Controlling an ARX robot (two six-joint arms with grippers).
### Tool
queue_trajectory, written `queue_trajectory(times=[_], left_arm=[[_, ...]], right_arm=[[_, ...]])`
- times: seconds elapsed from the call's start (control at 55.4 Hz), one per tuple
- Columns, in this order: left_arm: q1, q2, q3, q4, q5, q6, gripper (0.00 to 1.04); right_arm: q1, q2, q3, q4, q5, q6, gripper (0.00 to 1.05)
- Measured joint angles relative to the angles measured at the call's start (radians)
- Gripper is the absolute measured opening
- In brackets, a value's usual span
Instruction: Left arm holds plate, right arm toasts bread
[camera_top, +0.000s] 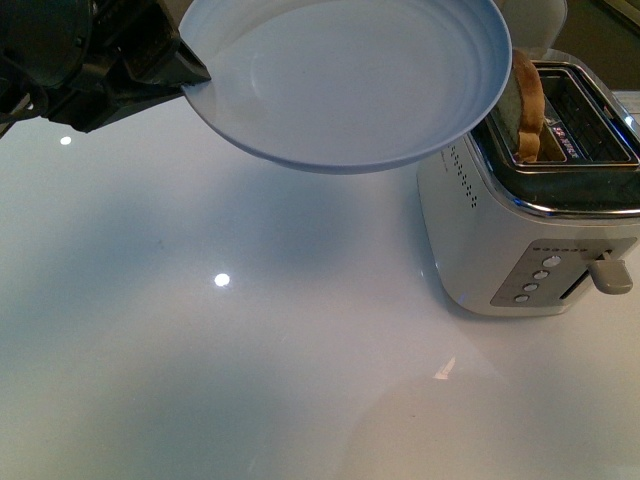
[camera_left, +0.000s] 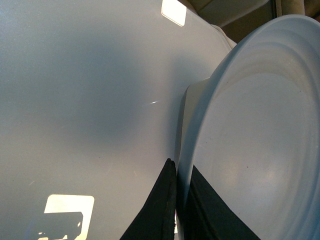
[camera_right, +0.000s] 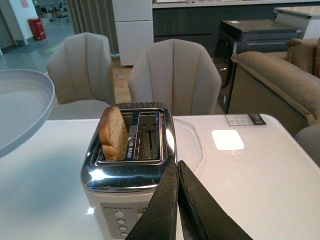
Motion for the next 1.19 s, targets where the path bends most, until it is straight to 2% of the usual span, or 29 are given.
queue_trajectory(times=[0.036, 0.09, 0.65, 0.939, 1.192], left_arm=[[0.0, 0.0, 0.0, 0.0, 0.0, 0.0, 0.03], [0.0, 0.0, 0.0, 0.0, 0.0, 0.001, 0.03], [0.0, 0.0, 0.0, 0.0, 0.005, 0.003, 0.03], [0.01, 0.0, 0.0, -0.013, 0.011, 0.025, 0.03], [0.119, 0.014, -0.029, -0.018, 0.054, 0.107, 0.03]], right_arm=[[0.0, 0.0, 0.0, 0.0, 0.0, -0.002, 0.03], [0.0, 0.0, 0.0, 0.0, 0.0, -0.002, 0.15], [0.0, -0.001, 0.0, 0.0, 0.0, -0.002, 0.97], [0.0, -0.001, 0.0, 0.0, 0.0, -0.002, 0.96], [0.0, -0.001, 0.0, 0.0, 0.0, -0.002, 0.96]])
